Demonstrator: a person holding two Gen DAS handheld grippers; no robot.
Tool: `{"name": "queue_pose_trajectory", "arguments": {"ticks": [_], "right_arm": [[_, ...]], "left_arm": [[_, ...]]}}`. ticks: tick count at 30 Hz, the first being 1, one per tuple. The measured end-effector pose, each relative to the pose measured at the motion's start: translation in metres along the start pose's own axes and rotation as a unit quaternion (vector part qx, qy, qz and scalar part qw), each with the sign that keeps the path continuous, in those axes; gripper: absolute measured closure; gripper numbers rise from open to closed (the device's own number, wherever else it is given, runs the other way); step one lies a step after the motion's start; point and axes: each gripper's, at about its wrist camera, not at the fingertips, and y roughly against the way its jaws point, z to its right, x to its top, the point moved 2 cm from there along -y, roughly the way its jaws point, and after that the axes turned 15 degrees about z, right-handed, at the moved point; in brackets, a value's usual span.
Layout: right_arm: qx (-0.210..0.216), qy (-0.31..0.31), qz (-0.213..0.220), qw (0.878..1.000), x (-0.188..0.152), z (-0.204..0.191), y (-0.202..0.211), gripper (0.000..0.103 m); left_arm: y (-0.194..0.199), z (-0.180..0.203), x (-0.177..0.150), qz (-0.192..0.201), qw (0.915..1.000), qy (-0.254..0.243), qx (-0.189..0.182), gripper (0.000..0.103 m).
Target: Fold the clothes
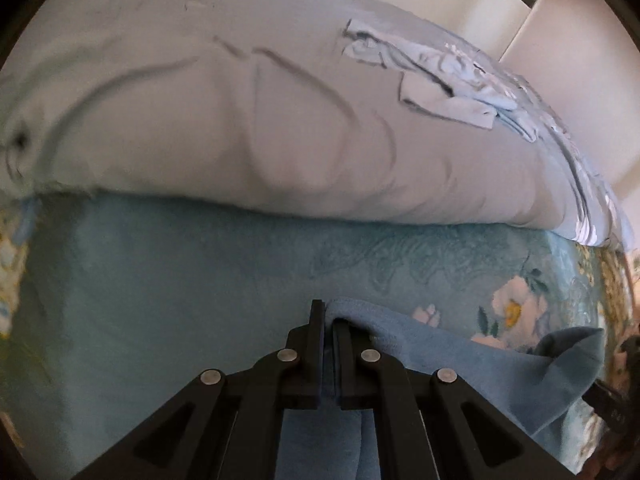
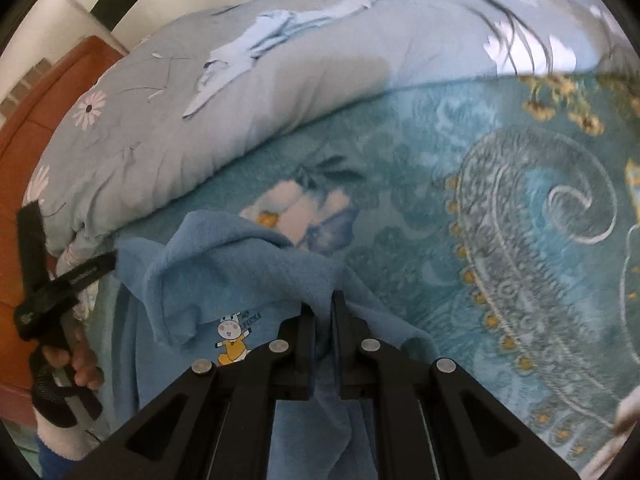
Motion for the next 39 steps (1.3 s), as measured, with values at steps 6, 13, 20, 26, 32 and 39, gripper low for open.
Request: {"name": "queue_pose_trajectory", "arguments": {"ticks": [6,13,20,26,32,39], "right_arm": [[0.037,0.056,0.033,0.997,0.003,-0.002,0.049,0.072],[-0.004,0.017,0.034,0.999,-0.031,0.053,0.081,0.061],[-0.003,0.002,0.029,1.0,-0.059,0.044,0.064,0.059],[0.029,-0.042,0.029,0.998,-0.071,0.037,0.059,0.092],[0.099,-0.154,0.052,0.982,-0.07,0.056,0.072,0.096],[0.097,-0.182,0.038,0.978,-0.072,0.061,0.06,0.094]], "left_arm": [[0.03,-0.008,-0.002,0.004,0.9987,0.021,-0.045,0.069],[0.1,-0.031,-0.044,0.03,0.9962,0.05,-0.066,0.045],[0.146,-0.068,-0.107,0.03,0.9929,0.103,-0.051,0.045],[0.162,-0.084,-0.133,0.015,0.9894,0.135,-0.051,0.045],[0.171,-0.085,-0.14,0.015,0.9882,0.141,-0.058,0.045],[0.172,-0.077,-0.143,0.008,0.9885,0.135,-0.068,0.045]]}}
